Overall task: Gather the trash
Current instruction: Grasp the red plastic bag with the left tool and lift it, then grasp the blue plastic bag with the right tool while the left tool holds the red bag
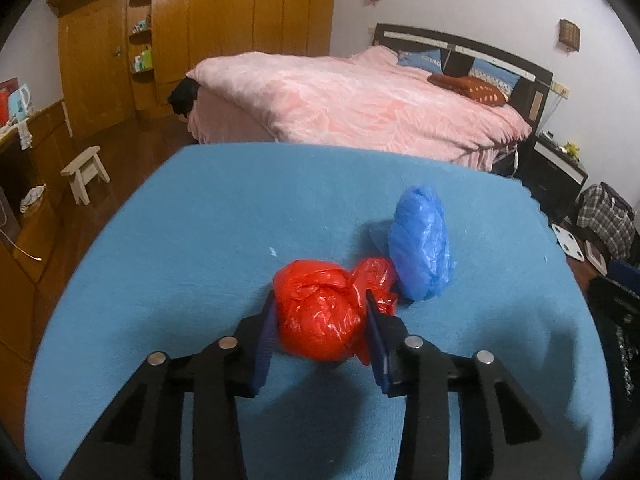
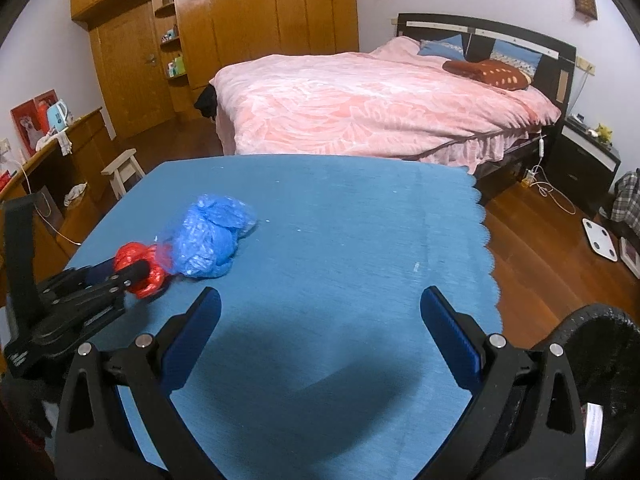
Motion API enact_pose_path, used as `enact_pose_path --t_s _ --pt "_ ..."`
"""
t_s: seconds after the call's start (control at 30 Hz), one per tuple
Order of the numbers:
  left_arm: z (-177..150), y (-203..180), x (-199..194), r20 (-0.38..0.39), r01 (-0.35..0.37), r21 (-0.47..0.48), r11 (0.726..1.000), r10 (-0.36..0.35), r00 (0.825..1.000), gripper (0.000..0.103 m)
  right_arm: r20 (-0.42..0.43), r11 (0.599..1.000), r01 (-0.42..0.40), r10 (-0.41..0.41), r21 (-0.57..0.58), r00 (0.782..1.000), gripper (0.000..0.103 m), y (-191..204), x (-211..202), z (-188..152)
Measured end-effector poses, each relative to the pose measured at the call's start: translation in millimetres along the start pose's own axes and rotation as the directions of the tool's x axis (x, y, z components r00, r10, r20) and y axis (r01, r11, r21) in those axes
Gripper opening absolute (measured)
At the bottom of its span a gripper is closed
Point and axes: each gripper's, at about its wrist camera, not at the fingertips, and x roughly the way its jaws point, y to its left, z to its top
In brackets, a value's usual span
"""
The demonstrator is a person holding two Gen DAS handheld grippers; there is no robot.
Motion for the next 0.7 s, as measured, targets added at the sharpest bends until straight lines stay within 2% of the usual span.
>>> enact_pose_path --t_s 0.2,0.53,0.7 --pt "3 24 -14 0.032 -0.043 -0.025 0.999 0.044 0.999 0.04 -0.003 0.999 -0.048 0.048 0.005 0.999 0.097 26 22 13" --pt "2 75 -15 0.022 -0.13 -0.076 0.989 0.132 0.991 0.04 -0.037 0.994 -0.096 0.094 -0.05 0.995 0.097 79 62 30" --pt "1 88 -14 0.02 -0.153 -0.077 0.985 0.155 0.988 0.04 -0.067 0.994 -0.095 0.091 -0.058 0.994 0.097 98 84 33"
